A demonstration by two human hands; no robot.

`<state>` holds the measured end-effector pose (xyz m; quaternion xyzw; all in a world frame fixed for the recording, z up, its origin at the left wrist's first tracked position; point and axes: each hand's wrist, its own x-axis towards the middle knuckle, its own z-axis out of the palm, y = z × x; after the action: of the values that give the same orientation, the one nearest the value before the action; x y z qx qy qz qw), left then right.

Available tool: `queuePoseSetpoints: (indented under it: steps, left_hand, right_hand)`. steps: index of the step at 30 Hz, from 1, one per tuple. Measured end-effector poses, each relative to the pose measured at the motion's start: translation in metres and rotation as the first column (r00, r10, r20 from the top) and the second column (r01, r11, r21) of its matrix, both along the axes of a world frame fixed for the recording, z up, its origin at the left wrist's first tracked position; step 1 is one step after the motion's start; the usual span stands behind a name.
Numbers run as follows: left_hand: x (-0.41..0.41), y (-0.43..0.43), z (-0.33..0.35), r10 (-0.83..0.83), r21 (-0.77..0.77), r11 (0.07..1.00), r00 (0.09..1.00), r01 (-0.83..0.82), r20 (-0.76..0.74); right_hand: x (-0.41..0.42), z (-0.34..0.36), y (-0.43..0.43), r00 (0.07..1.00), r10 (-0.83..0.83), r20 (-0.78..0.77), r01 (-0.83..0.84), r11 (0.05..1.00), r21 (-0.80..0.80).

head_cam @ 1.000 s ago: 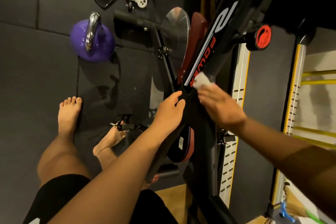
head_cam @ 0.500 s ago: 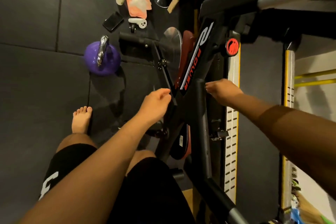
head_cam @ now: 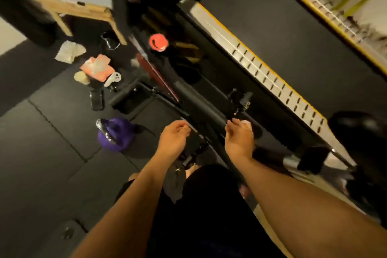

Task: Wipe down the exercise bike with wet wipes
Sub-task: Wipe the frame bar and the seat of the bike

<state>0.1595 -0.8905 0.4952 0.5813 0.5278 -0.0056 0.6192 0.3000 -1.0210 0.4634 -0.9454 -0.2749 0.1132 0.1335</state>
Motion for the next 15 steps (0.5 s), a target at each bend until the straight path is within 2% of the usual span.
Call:
queuePoseSetpoints:
  steps: [2, 4, 7, 9, 10, 12, 15]
  left_hand:
    - [0.015, 0.005, 0.0, -0.138, 0.063, 0.988, 0.99, 0.139, -0.024]
    - [0.031, 0.012, 0.006, -0.364, 0.139, 0.919, 0.929, 0.37, -0.064]
    - [0.055, 0.034, 0.011, -0.609, 0.304, 0.72, 0.778, 0.624, -0.156]
    - [0.059, 0.052, 0.013, -0.677, 0.398, 0.596, 0.703, 0.698, -0.218]
    - [0.057, 0.06, 0.012, -0.697, 0.412, 0.558, 0.676, 0.72, -0.237]
    - [0.047, 0.075, 0.01, -0.715, 0.445, 0.526, 0.66, 0.725, -0.231]
    - [0.029, 0.099, 0.002, -0.78, 0.517, 0.412, 0.584, 0.751, -0.226]
  right_hand:
    - [-0.003, 0.002, -0.012, 0.997, -0.071, 0.01, 0.071, 0.993, -0.097]
    - [-0.006, 0.001, -0.022, 0.996, -0.087, 0.038, 0.093, 0.964, -0.25]
    - [-0.009, -0.006, -0.019, 0.995, -0.086, 0.047, 0.097, 0.923, -0.371]
    - [-0.012, -0.01, -0.002, 0.992, -0.115, 0.049, 0.125, 0.889, -0.441]
    - [-0.016, -0.014, 0.012, 0.993, -0.105, 0.051, 0.117, 0.884, -0.453]
    - [-0.025, -0.025, 0.051, 0.999, 0.015, 0.046, 0.005, 0.91, -0.415]
    - [-0.027, -0.04, 0.134, 0.979, 0.203, 0.002, -0.197, 0.952, -0.235]
